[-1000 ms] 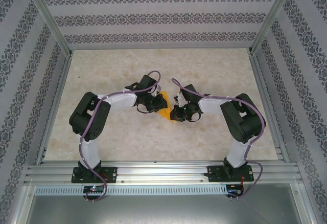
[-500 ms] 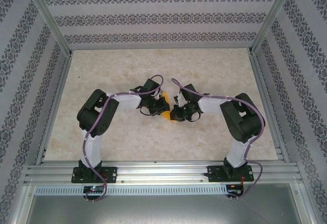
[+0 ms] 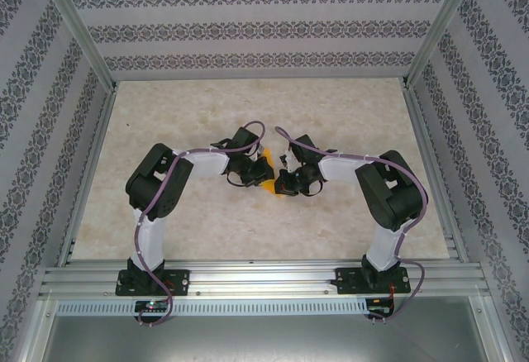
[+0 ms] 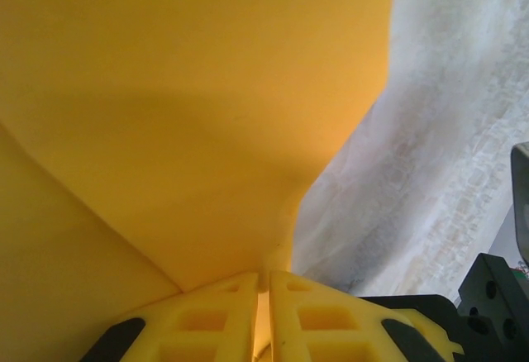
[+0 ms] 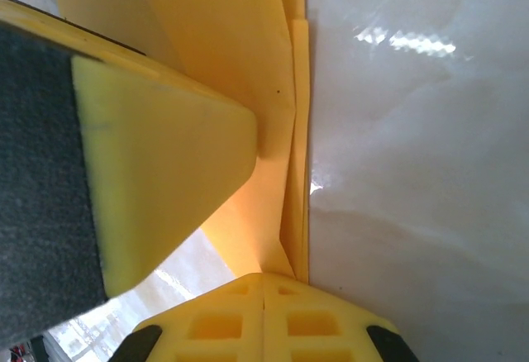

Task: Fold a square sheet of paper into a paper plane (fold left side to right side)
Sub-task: Fourth fold the wing at the center of the table.

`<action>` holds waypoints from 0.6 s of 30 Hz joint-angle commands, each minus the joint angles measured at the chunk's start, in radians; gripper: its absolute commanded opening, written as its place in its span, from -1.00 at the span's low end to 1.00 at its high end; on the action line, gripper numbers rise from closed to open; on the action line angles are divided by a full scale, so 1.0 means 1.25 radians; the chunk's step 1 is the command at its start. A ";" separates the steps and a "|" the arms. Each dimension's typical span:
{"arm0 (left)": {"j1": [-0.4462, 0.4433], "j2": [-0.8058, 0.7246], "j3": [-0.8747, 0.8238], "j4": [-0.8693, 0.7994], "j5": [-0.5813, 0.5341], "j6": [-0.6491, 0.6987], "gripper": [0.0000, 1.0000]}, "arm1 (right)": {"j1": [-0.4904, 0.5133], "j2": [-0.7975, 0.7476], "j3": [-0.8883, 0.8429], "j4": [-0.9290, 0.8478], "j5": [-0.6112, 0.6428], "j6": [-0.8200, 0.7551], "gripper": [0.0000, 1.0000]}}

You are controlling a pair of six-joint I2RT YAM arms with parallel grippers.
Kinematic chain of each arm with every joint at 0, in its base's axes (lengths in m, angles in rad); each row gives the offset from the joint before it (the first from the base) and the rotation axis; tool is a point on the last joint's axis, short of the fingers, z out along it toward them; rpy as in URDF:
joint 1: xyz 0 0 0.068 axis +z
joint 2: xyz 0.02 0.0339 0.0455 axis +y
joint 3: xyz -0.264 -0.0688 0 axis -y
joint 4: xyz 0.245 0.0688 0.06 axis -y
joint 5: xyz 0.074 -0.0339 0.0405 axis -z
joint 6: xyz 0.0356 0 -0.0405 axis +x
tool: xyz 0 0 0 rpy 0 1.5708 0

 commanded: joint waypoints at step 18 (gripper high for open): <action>0.189 0.131 0.168 -0.118 -0.144 0.170 -0.59 | 0.023 0.062 -0.053 -0.125 0.107 -0.018 -0.89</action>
